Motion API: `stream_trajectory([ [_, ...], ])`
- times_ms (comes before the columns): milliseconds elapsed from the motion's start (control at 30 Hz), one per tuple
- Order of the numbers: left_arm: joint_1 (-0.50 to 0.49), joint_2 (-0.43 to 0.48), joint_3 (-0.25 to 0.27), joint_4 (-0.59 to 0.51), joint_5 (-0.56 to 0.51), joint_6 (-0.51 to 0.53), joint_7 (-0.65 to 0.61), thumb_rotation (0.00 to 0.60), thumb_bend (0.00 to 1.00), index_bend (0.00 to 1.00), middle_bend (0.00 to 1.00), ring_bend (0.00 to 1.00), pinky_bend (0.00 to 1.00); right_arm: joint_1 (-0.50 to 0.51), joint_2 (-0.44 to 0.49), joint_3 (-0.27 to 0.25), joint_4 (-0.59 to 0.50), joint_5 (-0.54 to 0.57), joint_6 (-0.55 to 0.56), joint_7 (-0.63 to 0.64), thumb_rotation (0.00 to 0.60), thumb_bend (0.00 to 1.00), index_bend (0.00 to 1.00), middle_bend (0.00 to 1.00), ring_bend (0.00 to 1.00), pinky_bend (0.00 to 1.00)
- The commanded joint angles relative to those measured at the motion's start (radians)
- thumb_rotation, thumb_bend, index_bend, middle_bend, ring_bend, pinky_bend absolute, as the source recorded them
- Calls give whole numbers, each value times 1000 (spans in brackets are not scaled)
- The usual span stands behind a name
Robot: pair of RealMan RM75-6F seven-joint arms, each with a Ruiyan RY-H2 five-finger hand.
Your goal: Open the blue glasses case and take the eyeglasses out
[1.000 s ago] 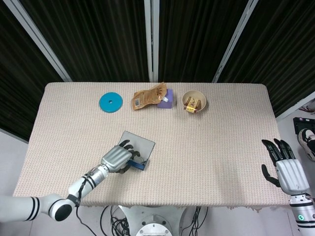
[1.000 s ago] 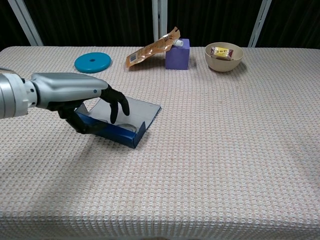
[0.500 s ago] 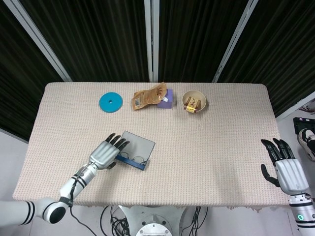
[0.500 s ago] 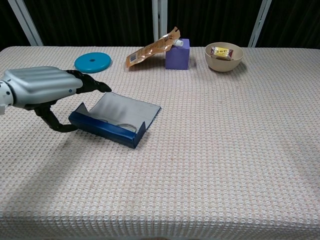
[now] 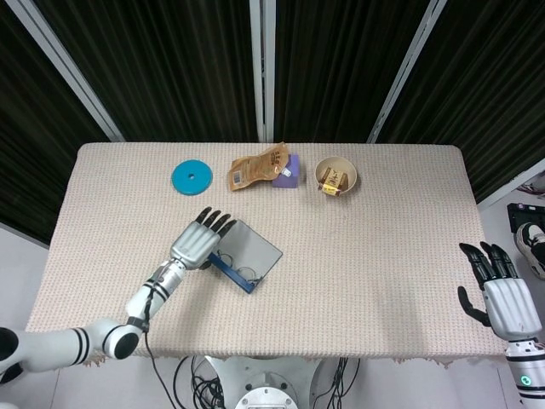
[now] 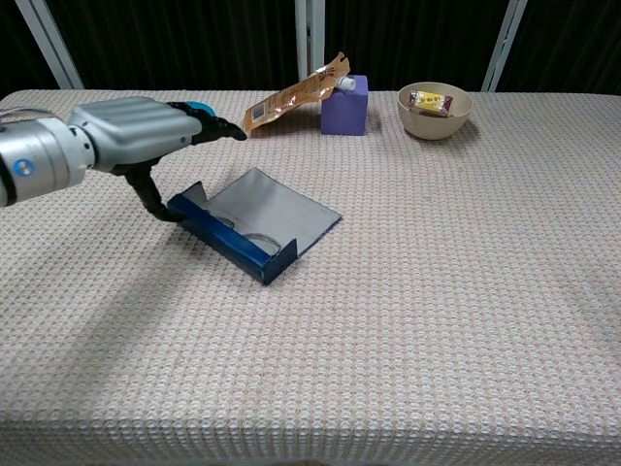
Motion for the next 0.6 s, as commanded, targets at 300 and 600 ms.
stream_trajectory([
  [300, -181, -125, -126, 166, -98, -174, 2, 600, 148, 35, 36, 0, 0, -20, -5, -2, 29, 14, 14, 31, 600, 449, 0, 133, 0, 0],
  [600, -157, -56, -120, -59, -114, -98, 3, 600, 147, 35, 36, 0, 0, -8, -13, 1, 44, 7, -1, 43, 600, 451, 0, 133, 0, 0],
])
